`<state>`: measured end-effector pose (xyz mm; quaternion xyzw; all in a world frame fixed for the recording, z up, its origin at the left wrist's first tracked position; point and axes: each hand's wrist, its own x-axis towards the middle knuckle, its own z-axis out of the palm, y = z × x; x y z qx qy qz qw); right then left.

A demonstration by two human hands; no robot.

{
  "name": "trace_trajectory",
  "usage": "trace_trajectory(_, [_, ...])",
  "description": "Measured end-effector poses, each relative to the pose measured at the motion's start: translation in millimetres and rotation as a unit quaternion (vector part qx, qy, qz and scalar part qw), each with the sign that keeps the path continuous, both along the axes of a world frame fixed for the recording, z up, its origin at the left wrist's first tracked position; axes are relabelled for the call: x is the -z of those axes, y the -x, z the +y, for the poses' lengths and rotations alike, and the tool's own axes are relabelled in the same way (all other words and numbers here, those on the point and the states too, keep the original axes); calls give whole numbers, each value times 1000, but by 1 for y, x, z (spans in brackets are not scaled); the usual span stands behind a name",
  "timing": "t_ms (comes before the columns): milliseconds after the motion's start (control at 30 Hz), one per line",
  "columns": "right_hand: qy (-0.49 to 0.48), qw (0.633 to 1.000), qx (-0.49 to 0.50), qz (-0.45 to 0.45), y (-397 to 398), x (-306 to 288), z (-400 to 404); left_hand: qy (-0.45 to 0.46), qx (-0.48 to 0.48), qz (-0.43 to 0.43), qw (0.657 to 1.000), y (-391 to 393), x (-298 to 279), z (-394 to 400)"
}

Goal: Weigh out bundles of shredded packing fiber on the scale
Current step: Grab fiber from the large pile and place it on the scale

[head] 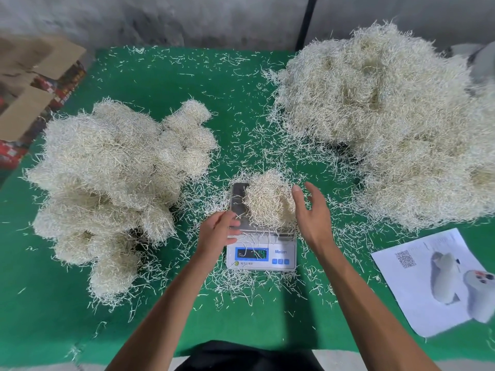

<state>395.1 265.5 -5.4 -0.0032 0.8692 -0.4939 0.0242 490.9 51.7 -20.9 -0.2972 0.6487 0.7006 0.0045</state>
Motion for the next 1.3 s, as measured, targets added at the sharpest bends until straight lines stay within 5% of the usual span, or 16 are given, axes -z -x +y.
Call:
trace_trajectory(167, [-16,1000,-15,-8,8,0,-7,-15,-13,-15,1000,-2,0,-5])
trace_trajectory(400, [57,986,-114,-108,2,-2,-46,-248,63,-70,964,28,-26,29])
trace_trajectory(533, [159,964,-167,-130,-9,-1,-64,-177,-51,-82,979,57,-35,29])
trace_trajectory(633, [247,958,-97,-105,11,-10,-56,-132,-73,-86,985,63,-34,13])
trace_trajectory(867, [80,968,-179,-157,51,-44,-67,-111,-46,-55,991,84,-57,-10])
trace_trajectory(1000, [172,975,-115,-84,89,-68,-66,-87,-79,-67,991,99,-65,-41])
trace_trajectory(1133, [314,939,-6,-141,134,-86,-46,-192,-123,-29,973,96,-54,-84])
trace_trajectory(1300, [237,949,-59,-198,154,-77,-40,-195,-145,-77,967,105,-44,-86])
